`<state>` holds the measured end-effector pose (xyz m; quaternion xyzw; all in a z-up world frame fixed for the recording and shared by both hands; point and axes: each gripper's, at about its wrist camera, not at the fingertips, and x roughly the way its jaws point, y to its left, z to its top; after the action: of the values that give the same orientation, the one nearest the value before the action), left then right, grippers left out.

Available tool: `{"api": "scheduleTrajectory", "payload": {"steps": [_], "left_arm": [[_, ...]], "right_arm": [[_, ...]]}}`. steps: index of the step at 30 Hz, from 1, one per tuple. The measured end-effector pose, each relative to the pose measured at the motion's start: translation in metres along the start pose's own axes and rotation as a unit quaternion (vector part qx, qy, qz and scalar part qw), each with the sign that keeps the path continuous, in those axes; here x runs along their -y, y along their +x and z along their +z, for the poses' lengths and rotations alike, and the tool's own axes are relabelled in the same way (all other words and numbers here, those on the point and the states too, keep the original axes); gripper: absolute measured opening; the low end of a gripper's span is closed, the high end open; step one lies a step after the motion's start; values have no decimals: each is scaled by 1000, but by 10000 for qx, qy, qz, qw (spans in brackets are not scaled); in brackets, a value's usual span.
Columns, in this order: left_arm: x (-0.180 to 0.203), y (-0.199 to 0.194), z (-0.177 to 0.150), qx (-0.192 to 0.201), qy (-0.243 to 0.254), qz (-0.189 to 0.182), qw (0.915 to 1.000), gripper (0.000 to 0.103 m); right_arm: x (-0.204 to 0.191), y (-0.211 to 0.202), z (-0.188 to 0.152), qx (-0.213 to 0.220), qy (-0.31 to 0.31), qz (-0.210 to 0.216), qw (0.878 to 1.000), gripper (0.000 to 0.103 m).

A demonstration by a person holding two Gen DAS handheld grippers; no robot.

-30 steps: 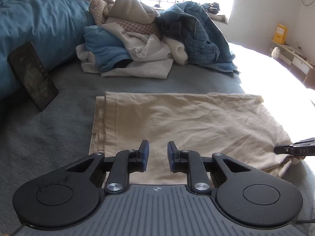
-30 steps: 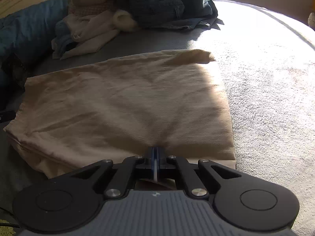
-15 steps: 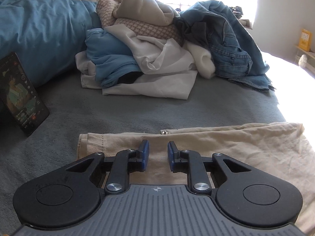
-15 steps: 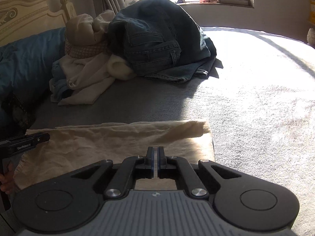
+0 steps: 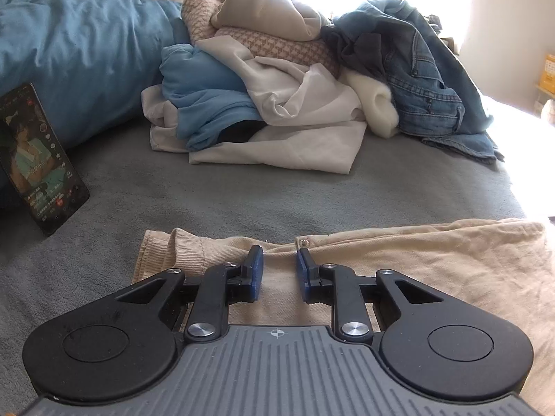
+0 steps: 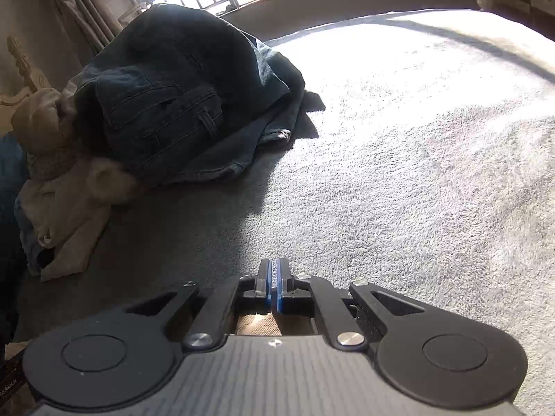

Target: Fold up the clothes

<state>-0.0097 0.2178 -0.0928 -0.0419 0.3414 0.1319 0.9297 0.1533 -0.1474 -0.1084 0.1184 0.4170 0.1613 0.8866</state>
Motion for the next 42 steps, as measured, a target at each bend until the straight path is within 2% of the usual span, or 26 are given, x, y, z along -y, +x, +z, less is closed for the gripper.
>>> {"api": "scheduleTrajectory", "payload": {"steps": [6, 9, 11, 14, 18, 20, 23, 25, 30, 33, 37, 42], "left_arm": [[16, -13, 7, 38, 429, -10, 9991, 28], [28, -18, 11, -65, 504, -93, 9987, 28], [38, -22, 15, -126, 557, -145, 9983, 28], [53, -37, 14, -152, 554, -410, 9975, 31], [80, -48, 1, -332, 807, -654, 9940, 33], [90, -48, -6, -488, 908, -615, 9928, 33], [97, -44, -13, -761, 943, -497, 9914, 33], [98, -42, -15, -873, 933, -389, 9910, 33], [94, -41, -15, -990, 892, -148, 9910, 33], [92, -40, -17, -1045, 903, -73, 9904, 34], [94, -41, -18, -1042, 954, -7, 9900, 35], [93, -40, -19, -1056, 961, 13, 9898, 36]], "right_arm": [[-19, -48, -26, -229, -1036, 364, 9937, 3], [-11, -46, -40, -458, -988, 121, 9940, 12], [-5, -43, -48, -612, -946, -48, 9936, 11], [2, -55, -47, -450, -655, 80, 9968, 12], [-6, -77, -48, -248, -836, 448, 9952, 12], [-11, -81, -54, -323, -1028, 507, 9929, 12], [-13, -68, -69, -737, -1325, 56, 9884, 12], [-10, -66, -72, -761, -1171, 41, 9902, 12], [-16, -91, -67, -536, -1071, 492, 9916, 12], [-25, -99, -79, -643, -1291, 677, 9872, 12], [-30, -83, -97, -1053, -1531, 326, 9820, 13], [-34, -99, -90, -635, -1451, 818, 9840, 13]]}}
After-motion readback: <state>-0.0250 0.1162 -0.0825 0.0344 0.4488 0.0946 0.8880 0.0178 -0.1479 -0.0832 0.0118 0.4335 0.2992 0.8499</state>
